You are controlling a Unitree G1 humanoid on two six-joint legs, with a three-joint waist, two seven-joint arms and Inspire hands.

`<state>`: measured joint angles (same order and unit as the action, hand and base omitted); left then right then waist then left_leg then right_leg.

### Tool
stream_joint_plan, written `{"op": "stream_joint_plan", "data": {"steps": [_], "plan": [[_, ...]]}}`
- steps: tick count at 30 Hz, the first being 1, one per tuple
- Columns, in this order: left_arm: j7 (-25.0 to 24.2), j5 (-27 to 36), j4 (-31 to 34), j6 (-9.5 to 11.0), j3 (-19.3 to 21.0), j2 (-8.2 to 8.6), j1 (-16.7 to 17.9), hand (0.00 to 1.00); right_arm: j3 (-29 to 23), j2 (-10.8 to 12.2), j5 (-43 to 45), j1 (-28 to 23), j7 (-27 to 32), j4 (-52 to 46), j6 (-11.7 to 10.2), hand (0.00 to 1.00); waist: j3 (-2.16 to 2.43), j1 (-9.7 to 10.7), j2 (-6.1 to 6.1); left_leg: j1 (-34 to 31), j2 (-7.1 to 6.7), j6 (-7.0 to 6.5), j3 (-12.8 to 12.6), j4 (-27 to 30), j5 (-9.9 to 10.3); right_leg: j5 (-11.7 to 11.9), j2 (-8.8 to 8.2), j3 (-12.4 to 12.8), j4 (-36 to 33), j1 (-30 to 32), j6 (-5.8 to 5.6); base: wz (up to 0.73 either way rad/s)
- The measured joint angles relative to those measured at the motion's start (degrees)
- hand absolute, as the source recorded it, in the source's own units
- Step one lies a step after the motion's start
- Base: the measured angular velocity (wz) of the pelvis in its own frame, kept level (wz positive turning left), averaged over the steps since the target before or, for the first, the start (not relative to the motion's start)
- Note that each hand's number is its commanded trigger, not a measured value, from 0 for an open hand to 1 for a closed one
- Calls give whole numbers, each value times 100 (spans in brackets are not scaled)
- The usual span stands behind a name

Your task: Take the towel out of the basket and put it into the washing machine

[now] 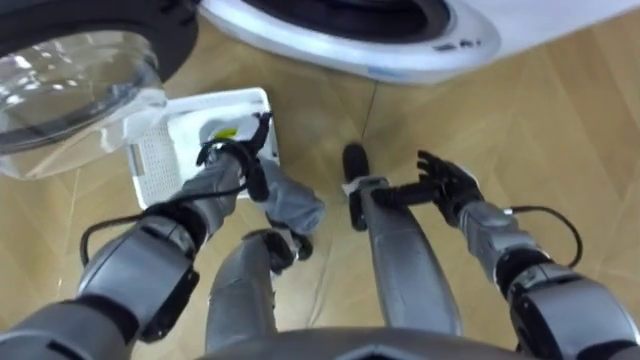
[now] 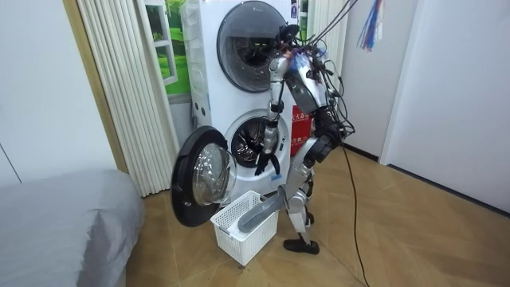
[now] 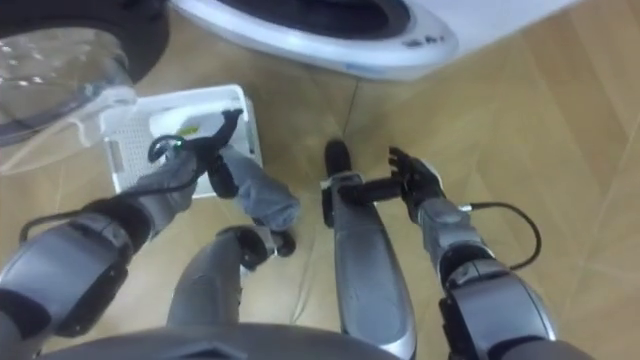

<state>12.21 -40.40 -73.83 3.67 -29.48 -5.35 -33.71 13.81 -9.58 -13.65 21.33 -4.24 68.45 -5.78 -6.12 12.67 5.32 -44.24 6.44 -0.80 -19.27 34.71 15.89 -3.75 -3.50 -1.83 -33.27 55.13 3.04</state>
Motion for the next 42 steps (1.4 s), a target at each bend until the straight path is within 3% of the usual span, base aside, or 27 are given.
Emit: {"op": "stream_joint_plan", "data": {"steps": [7,11,16,20,28,32,36,42], "plan": [[-40,-784,-8,-86,-342,-54,-348,0,74,7,-350,229,-78,-121,-67,0,-18,165,43,-716,144,5,3,657,199,-112,26,17,-566,729,74,-1],[-42,-874,-3,-118,-869,-136,-488,0,139,10,-542,250,-62,-310,-87,0,-12,278,55,-1036,264,-19,-30,943,300,-164,61,9,-728,1022,98,-1],[-307,-862,11,-170,-1222,-57,-675,0,238,2,-640,422,-12,-336,-84,0,-10,350,58,-1324,254,-34,-8,1074,314,-187,16,1,-867,1308,107,5],[-611,-861,20,-170,-1647,-67,-685,0,402,-4,-719,523,37,-336,-104,0,-10,354,59,-1476,260,-34,30,1102,314,-185,16,-26,-870,1423,112,3],[-1252,-839,-37,-171,-2026,-145,-671,0,513,38,-1045,676,-16,-141,-185,0,-9,458,59,-1738,297,-51,23,1289,309,-230,-40,-83,-1016,1628,90,6],[-1562,-457,-24,-169,-2257,-125,-677,0,510,40,-1059,809,-92,-111,-222,0,-9,476,59,-1899,283,-123,-43,1345,300,-267,-92,-50,-1064,1804,52,8],[-1893,-343,-26,-151,-2361,-59,-675,0,523,43,-1059,816,-113,-112,-248,0,-9,487,58,-1910,281,-153,-79,1295,287,-263,-117,-61,-1044,1806,1,7],[-2364,-175,-46,-159,-2373,-48,-652,0,525,65,-1068,827,-157,-88,-297,0,-7,565,56,-1909,291,-173,-90,1273,275,-229,-169,-136,-1034,1790,45,2]]}}
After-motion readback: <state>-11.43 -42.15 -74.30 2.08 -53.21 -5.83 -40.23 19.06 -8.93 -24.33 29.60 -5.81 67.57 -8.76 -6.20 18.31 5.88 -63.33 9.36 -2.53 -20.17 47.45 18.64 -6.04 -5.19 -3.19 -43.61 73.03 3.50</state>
